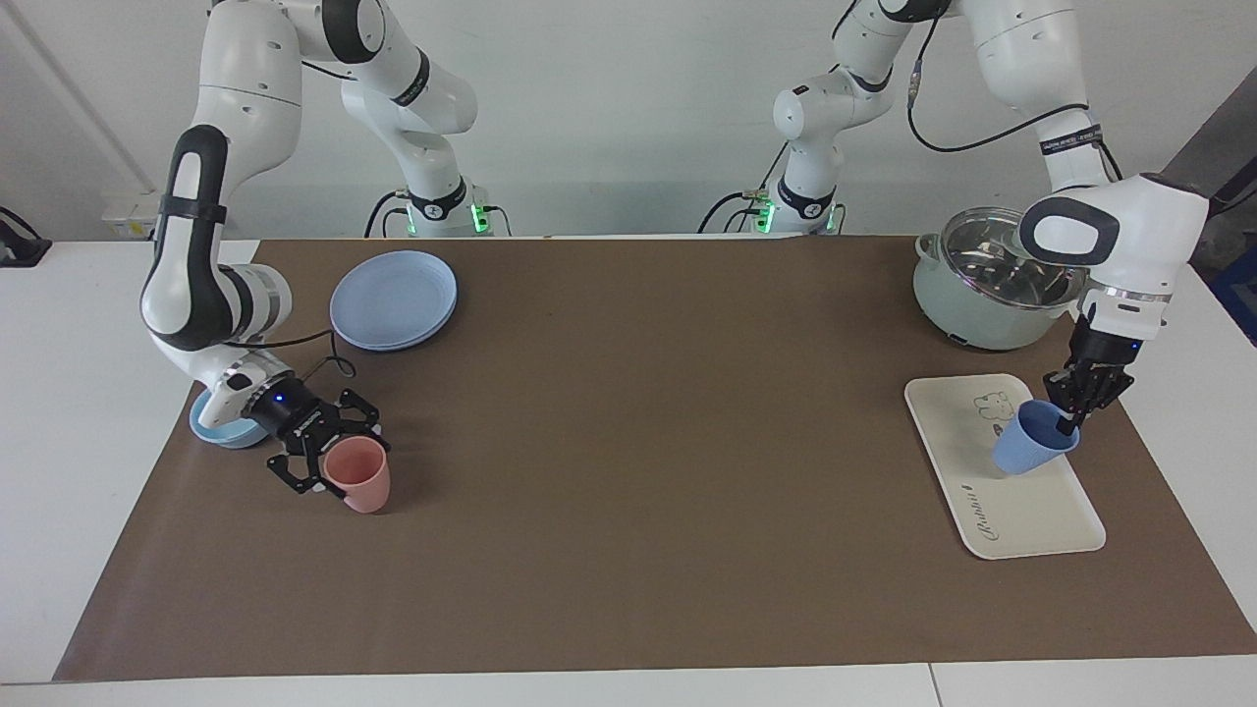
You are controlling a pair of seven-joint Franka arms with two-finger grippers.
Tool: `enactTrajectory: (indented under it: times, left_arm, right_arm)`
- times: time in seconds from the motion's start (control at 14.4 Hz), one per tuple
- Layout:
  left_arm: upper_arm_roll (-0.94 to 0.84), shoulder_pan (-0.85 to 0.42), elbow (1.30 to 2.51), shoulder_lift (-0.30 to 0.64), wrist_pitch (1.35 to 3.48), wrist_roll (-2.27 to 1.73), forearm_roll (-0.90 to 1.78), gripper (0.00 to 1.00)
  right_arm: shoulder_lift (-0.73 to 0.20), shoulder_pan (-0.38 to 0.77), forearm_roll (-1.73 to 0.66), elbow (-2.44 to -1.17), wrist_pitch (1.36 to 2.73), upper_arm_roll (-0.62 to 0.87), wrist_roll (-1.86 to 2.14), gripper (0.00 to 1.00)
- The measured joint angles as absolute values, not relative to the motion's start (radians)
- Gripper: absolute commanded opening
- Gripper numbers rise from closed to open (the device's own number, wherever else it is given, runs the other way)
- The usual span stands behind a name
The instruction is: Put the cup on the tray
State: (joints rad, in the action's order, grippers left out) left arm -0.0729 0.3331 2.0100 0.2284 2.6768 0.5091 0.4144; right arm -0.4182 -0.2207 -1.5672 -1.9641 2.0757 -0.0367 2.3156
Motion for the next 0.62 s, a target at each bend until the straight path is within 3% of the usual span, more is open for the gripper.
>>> enactTrajectory:
  times: [0.14,0.21,0.28,0.35,0.62]
  left_arm:
    - [-0.073,0.333,2.010,0.235,2.681,0.508,0.414,0.04]
    - [-0.074,0.333,2.010,0.235,2.682,0.505,0.414,0.17]
    - [-0.076,0.333,2.009,0.235,2.683,0.499,0.414,0.23]
    - [-0.079,0.333,2.008,0.235,2.685,0.493,0.415,0.30]
    - [-0.083,0.332,2.007,0.235,2.691,0.485,0.415,0.61]
  right_arm:
    - [-0.420,-0.222,-1.567,-1.966,2.075,-0.036,2.316,0.00]
    - [-0.420,-0.221,-1.569,-1.969,2.075,-0.035,2.316,0.00]
    - [-0.420,-0.221,-1.572,-1.971,2.075,-0.035,2.316,0.32]
    - [-0.420,-0.221,-1.573,-1.974,2.075,-0.035,2.316,0.99]
    - [-0.420,-0.221,-1.576,-1.976,2.074,-0.035,2.316,1.00]
